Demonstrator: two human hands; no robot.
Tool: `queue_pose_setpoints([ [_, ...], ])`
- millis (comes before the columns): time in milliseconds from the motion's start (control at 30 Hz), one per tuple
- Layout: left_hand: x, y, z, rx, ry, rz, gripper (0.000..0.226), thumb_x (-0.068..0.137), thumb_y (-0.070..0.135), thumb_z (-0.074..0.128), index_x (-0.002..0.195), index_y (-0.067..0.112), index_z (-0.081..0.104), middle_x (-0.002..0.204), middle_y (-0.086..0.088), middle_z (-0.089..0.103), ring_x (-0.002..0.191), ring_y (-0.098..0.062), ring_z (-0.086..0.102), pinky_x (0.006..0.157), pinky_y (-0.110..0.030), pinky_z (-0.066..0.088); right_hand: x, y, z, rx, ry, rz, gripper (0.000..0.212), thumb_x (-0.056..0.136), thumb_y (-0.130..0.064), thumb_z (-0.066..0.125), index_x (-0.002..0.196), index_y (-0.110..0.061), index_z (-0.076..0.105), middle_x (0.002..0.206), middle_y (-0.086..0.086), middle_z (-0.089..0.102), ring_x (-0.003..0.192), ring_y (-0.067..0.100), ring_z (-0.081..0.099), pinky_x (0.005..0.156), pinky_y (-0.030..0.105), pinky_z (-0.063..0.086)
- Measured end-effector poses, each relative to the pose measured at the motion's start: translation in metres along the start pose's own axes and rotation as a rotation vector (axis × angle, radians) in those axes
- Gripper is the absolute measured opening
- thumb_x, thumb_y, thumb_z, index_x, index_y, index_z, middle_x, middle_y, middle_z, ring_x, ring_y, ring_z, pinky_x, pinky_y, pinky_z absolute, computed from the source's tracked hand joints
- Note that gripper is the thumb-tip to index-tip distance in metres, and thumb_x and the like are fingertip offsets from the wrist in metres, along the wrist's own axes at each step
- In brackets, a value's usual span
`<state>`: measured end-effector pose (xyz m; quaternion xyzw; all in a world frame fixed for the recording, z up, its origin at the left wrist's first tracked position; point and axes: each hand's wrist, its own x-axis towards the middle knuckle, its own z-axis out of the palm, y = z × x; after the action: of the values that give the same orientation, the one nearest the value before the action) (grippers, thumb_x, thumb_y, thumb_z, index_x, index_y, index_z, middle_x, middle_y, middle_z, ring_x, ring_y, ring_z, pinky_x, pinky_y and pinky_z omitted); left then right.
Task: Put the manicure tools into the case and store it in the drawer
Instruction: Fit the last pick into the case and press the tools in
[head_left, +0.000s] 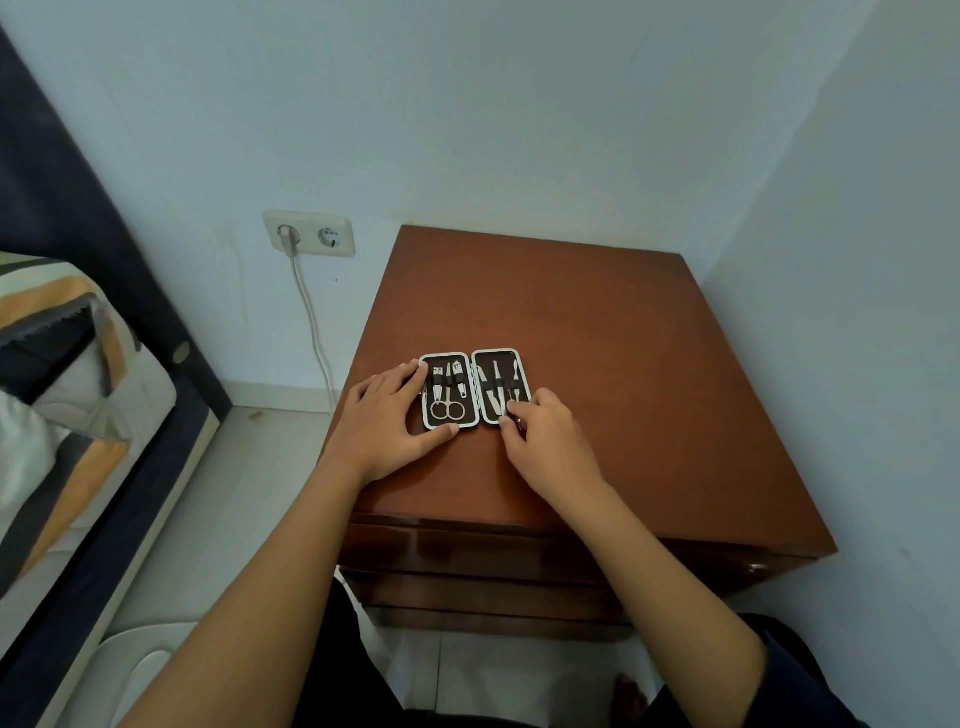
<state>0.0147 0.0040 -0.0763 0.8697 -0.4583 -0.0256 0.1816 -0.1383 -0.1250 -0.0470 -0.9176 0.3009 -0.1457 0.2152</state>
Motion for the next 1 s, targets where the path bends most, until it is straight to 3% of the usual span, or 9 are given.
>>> queue_pose_setpoints([
  [167, 0.0, -0.001, 0.001, -0.003, 0.002, 0.001, 0.1, 0.065, 0.08, 0.026, 0.148, 0.024, 0.02, 0.155, 0.004, 0.024, 0.141, -0.013, 0.019, 0.113, -0.033, 0.012, -0.001, 0.0, -0.003, -0.102, -0.052, 0.0, 0.026, 0.094, -0.028, 0.041, 0.105, -0.015, 0.06, 0.091, -0.001, 0.037, 0.101, 0.022, 0.047, 0.066, 0.03, 0.036],
  [400, 0.0, 0.0, 0.001, -0.012, 0.003, 0.006, 0.101, 0.064, 0.08, 0.025, 0.148, 0.023, 0.021, 0.155, 0.003, 0.024, 0.141, -0.014, 0.02, 0.113, -0.034, 0.012, 0.001, 0.004, -0.009, -0.197, -0.203, 0.002, 0.045, 0.094, -0.035, 0.039, 0.137, -0.023, 0.036, 0.116, 0.006, 0.041, 0.113, 0.024, 0.039, 0.082, 0.039, 0.044],
  [533, 0.0, 0.0, 0.0, -0.019, 0.003, 0.005, 0.101, 0.065, 0.08, 0.026, 0.148, 0.023, 0.021, 0.154, 0.002, 0.025, 0.141, -0.014, 0.02, 0.113, -0.035, 0.012, 0.002, 0.011, -0.009, -0.131, -0.222, -0.004, 0.049, 0.095, -0.037, 0.038, 0.142, -0.026, 0.029, 0.11, 0.002, 0.039, 0.11, 0.023, 0.04, 0.083, 0.04, 0.045],
  [633, 0.0, 0.0, 0.0, -0.011, 0.003, 0.005, 0.101, 0.064, 0.08, 0.025, 0.147, 0.023, 0.021, 0.154, 0.003, 0.025, 0.141, -0.014, 0.02, 0.113, -0.034, 0.012, 0.0, 0.019, -0.012, 0.021, -0.172, -0.013, 0.048, 0.094, -0.035, 0.042, 0.141, -0.029, 0.032, 0.099, -0.004, 0.039, 0.099, 0.017, 0.044, 0.081, 0.039, 0.047],
  [767, 0.001, -0.001, 0.0, -0.007, 0.0, 0.004, 0.1, 0.065, 0.08, 0.025, 0.148, 0.023, 0.02, 0.155, 0.003, 0.024, 0.141, -0.014, 0.02, 0.114, -0.035, 0.013, -0.003, 0.03, -0.016, 0.055, -0.148, -0.066, 0.038, 0.092, -0.031, 0.049, 0.13, -0.025, 0.051, 0.101, -0.005, 0.047, 0.09, 0.01, 0.043, 0.081, 0.036, 0.048],
  [1000, 0.0, 0.0, 0.0, -0.005, -0.002, 0.002, 0.101, 0.064, 0.08, 0.024, 0.148, 0.024, 0.019, 0.155, 0.003, 0.024, 0.141, -0.014, 0.019, 0.113, -0.034, 0.012, 0.0, 0.029, -0.012, -0.058, -0.115, -0.106, 0.031, 0.093, -0.034, 0.047, 0.122, -0.03, 0.058, 0.102, -0.004, 0.05, 0.1, 0.015, 0.047, 0.071, 0.033, 0.045],
])
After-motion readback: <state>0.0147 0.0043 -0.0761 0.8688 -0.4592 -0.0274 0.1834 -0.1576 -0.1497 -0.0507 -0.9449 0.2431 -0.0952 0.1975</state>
